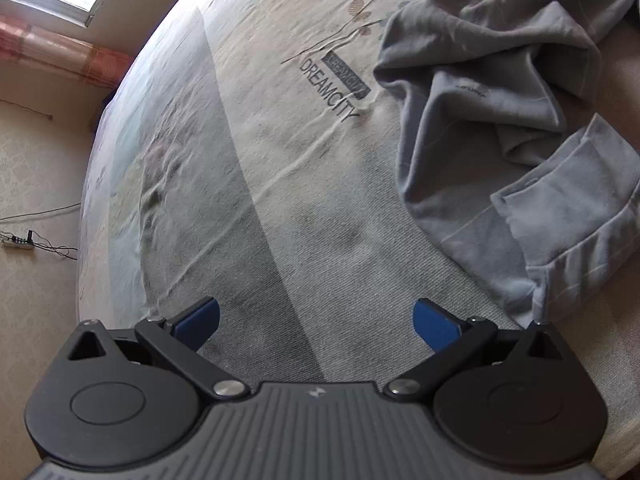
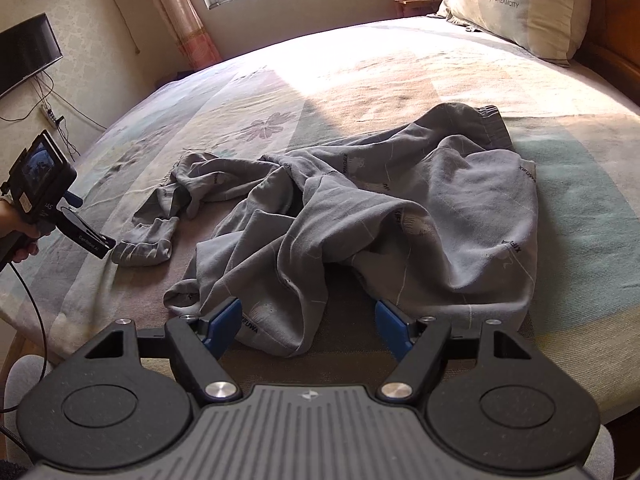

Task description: Fold clothes

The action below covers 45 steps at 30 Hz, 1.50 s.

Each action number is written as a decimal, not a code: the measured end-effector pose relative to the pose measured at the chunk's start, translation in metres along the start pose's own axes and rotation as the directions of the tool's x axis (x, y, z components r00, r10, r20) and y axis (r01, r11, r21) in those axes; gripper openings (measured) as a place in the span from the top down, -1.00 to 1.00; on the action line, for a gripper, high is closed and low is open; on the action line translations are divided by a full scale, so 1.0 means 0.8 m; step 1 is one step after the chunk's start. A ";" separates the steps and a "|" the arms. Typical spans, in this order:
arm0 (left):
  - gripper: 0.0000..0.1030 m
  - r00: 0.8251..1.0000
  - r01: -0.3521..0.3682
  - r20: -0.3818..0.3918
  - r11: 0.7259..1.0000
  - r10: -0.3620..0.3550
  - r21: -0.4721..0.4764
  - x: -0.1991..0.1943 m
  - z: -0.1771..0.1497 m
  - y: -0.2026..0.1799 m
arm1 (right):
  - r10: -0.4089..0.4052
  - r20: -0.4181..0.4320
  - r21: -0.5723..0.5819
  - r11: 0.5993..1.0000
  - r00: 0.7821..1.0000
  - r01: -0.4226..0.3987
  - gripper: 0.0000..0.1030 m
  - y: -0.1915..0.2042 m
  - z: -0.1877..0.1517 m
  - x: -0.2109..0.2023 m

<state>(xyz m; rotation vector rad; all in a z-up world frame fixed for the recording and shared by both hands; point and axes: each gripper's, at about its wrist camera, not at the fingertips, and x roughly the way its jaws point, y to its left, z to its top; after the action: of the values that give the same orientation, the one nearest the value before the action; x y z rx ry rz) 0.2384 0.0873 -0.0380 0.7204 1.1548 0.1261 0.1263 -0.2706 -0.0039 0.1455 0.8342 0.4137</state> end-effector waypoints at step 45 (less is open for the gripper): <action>-0.99 0.969 -0.168 0.143 0.962 0.201 -0.214 0.041 0.111 0.007 | -0.008 0.002 -0.036 0.999 1.000 0.008 -0.65 0.011 0.010 0.011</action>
<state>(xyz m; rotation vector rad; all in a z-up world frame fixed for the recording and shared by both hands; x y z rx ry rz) 0.3307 0.0658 -0.0420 0.6457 0.9015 0.3307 0.1352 -0.2588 -0.0023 0.1096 0.8248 0.4208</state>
